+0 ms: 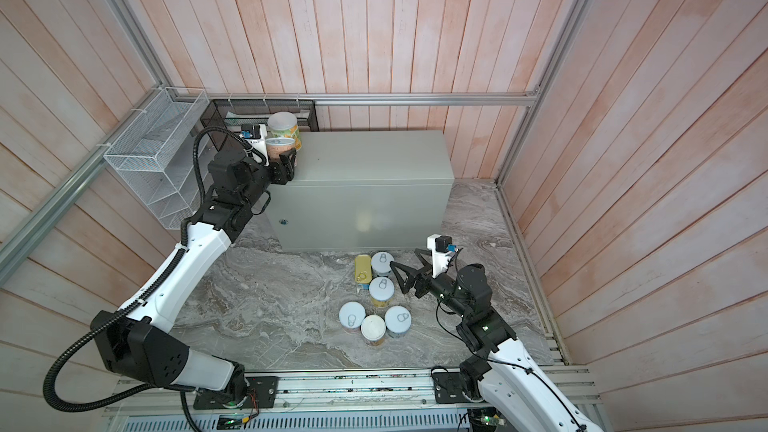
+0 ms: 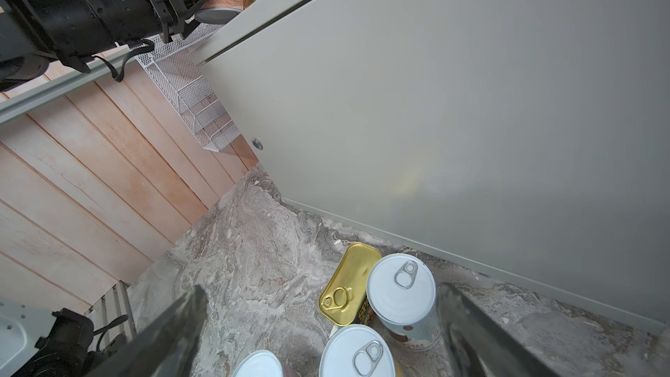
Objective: Place and organize the canned foods onto the counter
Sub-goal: 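Lift the orange-labelled can with the left gripper while the right gripper withdraws, then set the can beside the peach jar and open the left gripper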
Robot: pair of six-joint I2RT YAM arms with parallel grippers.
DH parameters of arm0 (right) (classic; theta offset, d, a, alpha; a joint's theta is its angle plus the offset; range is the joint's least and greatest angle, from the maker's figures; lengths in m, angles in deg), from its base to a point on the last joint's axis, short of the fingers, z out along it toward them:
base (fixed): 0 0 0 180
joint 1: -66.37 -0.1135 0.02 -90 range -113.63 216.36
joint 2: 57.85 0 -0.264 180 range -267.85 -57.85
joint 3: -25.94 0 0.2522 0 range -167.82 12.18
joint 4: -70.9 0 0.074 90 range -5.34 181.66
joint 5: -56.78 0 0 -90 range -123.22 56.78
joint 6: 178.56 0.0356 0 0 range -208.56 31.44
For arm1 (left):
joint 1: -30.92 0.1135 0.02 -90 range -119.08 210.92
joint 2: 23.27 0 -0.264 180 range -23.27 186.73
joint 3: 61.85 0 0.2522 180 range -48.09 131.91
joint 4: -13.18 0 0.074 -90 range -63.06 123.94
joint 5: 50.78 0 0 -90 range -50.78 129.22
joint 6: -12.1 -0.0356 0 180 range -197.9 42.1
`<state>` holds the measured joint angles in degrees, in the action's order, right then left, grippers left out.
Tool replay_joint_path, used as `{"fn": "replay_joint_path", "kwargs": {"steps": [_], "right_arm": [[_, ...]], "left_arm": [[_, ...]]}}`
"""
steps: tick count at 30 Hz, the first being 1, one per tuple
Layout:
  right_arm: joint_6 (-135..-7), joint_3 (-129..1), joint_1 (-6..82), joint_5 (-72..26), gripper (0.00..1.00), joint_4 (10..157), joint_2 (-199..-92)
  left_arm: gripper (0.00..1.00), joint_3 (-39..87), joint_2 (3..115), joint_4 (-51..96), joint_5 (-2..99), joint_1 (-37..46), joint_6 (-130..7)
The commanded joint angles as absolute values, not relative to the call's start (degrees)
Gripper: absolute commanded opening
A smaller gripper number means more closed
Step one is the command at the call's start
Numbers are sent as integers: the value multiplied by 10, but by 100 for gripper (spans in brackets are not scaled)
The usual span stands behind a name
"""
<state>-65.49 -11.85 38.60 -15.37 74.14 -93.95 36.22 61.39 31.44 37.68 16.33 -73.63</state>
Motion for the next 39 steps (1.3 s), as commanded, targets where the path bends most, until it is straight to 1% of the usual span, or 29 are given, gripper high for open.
{"fn": "replay_joint_path", "kwargs": {"steps": [1, 11, 12, 13, 14, 15, 19, 25, 35, 39], "right_arm": [[-647, -115, 385, -162, 98, 749, -932], [-641, -113, 385, -164, 98, 756, -924], [-641, -113, 385, -165, 98, 756, -923], [-640, -112, 385, -165, 98, 755, -923], [-640, -113, 385, -163, 98, 754, -923], [-639, -113, 385, -161, 98, 755, -923], [-640, -114, 385, -152, 98, 753, -918], [-637, -106, 385, -164, 98, 759, -906], [-624, -95, 385, -180, 98, 760, -890], [-619, -90, 386, -164, 98, 767, -864]], "left_arm": [[43, 354, 618, 262, 380, 170, -739], [45, 297, 613, 219, 369, 174, -739], [49, 295, 614, 219, 371, 175, -739], [57, 297, 617, 226, 376, 175, -739], [77, 302, 620, 239, 384, 175, -739], [99, 308, 621, 250, 387, 175, -730], [100, 295, 604, 261, 363, 175, -700], [100, 249, 550, 246, 339, 174, -696], [100, 238, 492, 294, 318, 169, -692], [100, 236, 485, 330, 319, 160, -689]]}}
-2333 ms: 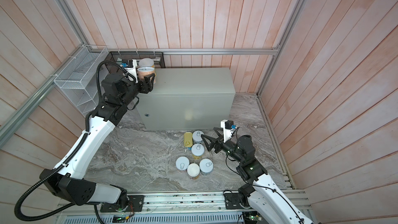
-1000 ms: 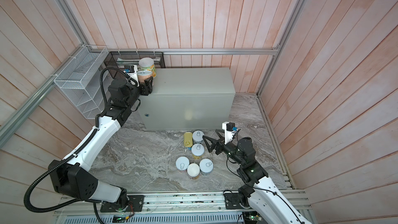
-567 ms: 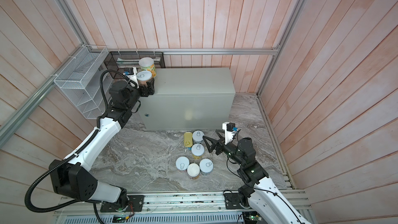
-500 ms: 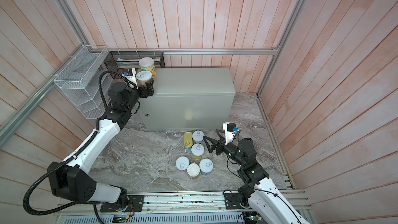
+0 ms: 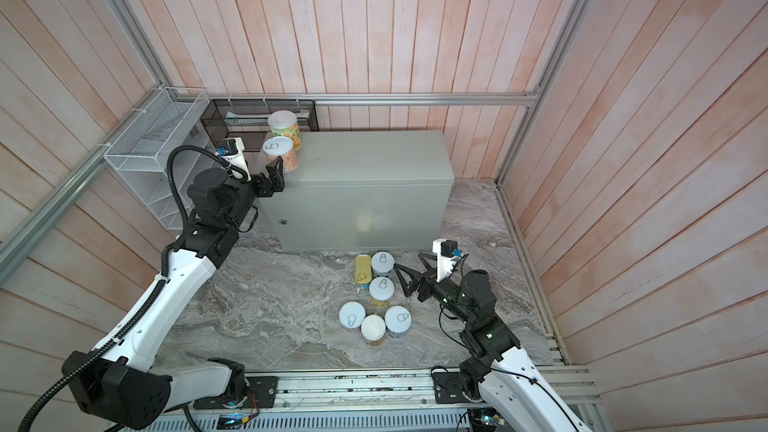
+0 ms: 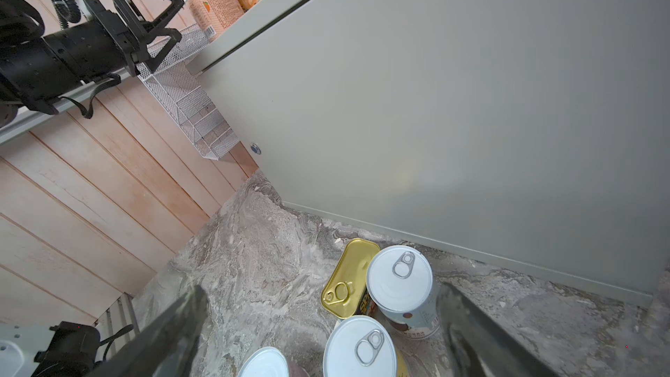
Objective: Place and organize the canned foods onto the counter
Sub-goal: 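Set the can beside the peach jar and open the left gripper, then lower the left gripper from the cabinet while the right gripper reaches toward the cans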
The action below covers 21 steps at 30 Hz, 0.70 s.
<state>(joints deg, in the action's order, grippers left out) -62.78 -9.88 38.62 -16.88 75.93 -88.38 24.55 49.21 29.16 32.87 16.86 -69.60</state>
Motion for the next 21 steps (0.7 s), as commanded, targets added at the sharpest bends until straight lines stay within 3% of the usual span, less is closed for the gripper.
{"fn": "replay_joint_path", "kwargs": {"steps": [1, 7, 15, 21], "right_arm": [[-619, -86, 387, -163, 98, 768, -857], [-630, -90, 386, -178, 98, 826, -832], [-651, -157, 386, -172, 98, 914, -909], [-627, -162, 386, -143, 98, 900, -937]], "left_arm": [[100, 235, 483, 338, 319, 156, -689], [100, 197, 447, 370, 275, 102, -682], [100, 93, 372, 367, 236, 55, -630], [100, 56, 346, 396, 256, 43, -620]]}}
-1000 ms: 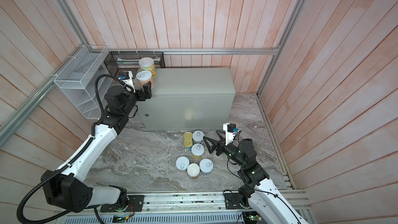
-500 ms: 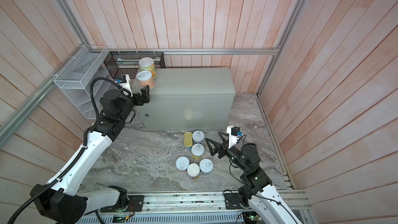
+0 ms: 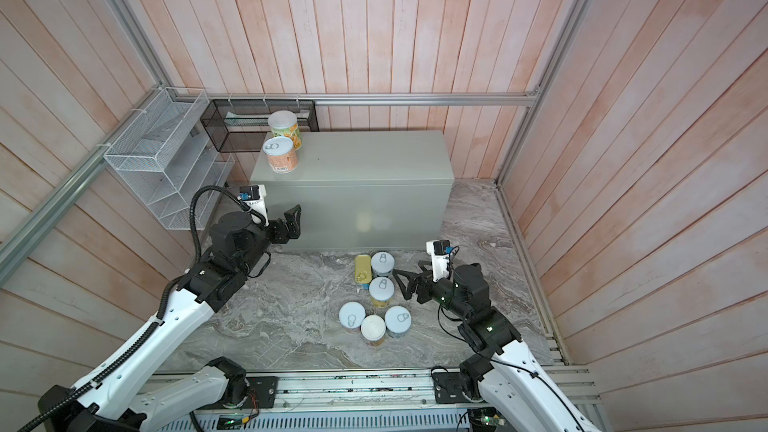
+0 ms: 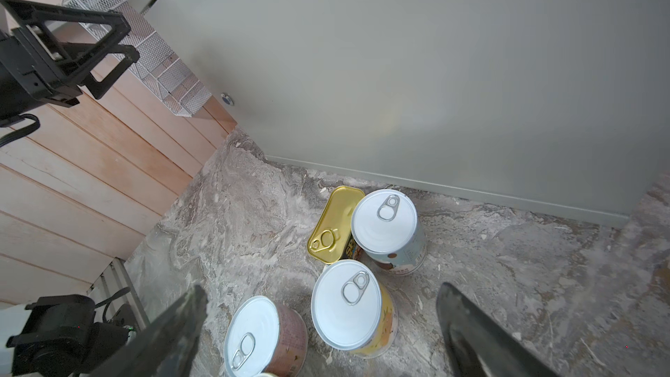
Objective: Place and organize the canned foods onto the counter
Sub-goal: 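Lower the left gripper from the cabinet while the right gripper reaches toward the cans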
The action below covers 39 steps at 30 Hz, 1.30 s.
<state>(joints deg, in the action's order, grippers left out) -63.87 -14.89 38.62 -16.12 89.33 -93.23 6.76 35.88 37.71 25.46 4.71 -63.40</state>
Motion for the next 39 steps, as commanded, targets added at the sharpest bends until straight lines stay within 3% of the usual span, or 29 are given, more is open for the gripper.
{"fn": "replay_joint_path", "kwargs": {"steps": [1, 10, 16, 19, 29, 39], "right_arm": [[-622, -157, 386, -146, 98, 889, -939], [-643, -189, 380, -123, 98, 896, -1054], [-637, -215, 305, -241, 98, 927, -1087], [-633, -242, 291, -255, 96, 945, -1123], [-613, -307, 276, -270, 83, 962, -1224], [-585, -393, 201, -282, 68, 980, -1344]], "left_arm": [[100, 51, 343, 405, 262, 42, -622], [100, -27, 290, 425, 336, 42, -658], [100, -64, 261, 425, 392, 38, -633], [100, -96, 248, 413, 387, 37, -610], [100, -179, 251, 301, 372, 36, -618], [100, -248, 297, 191, 363, 36, -642]]}}
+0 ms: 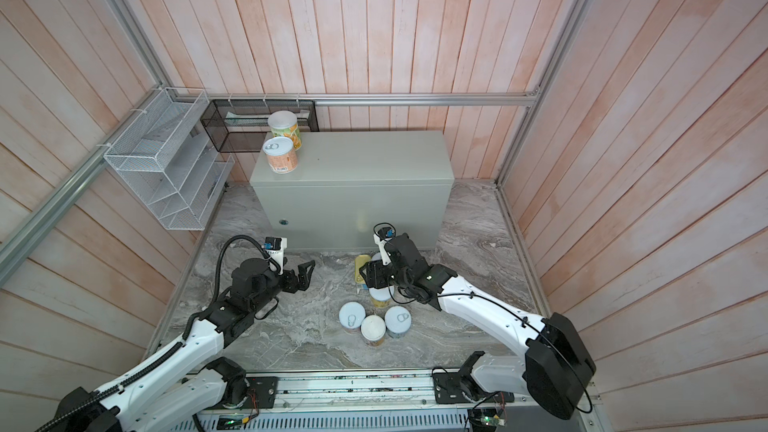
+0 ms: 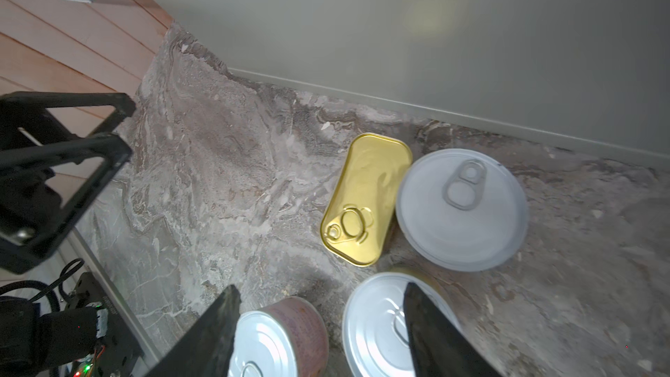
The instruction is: Place and organize the canned foods onto the counter
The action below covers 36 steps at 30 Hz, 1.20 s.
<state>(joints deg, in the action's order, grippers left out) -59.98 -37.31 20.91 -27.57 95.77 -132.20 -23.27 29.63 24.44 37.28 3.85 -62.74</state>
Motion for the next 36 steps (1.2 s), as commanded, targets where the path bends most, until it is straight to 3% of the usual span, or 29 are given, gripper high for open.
{"fn": "replay_joint_path", "kwargs": {"steps": [1, 11, 18, 27, 36], "right_arm": [[-581, -396, 199, -280, 67, 980, -1353], [-574, -436, 183, -297, 60, 1012, -1438], [-575, -461, 180, -318, 58, 1052, -1449], [-594, -492, 179, -392, 64, 1188, -1434], [-588, -481, 179, -405, 67, 1208, -1427]], "left_arm": [[100, -250, 295, 190, 362, 36, -643], [100, -296, 232, 174, 334, 36, -616], [100, -290, 250, 177, 330, 36, -615], [100, -290, 263, 169, 331, 36, -614], [100, -290, 277, 163, 332, 36, -611]]}}
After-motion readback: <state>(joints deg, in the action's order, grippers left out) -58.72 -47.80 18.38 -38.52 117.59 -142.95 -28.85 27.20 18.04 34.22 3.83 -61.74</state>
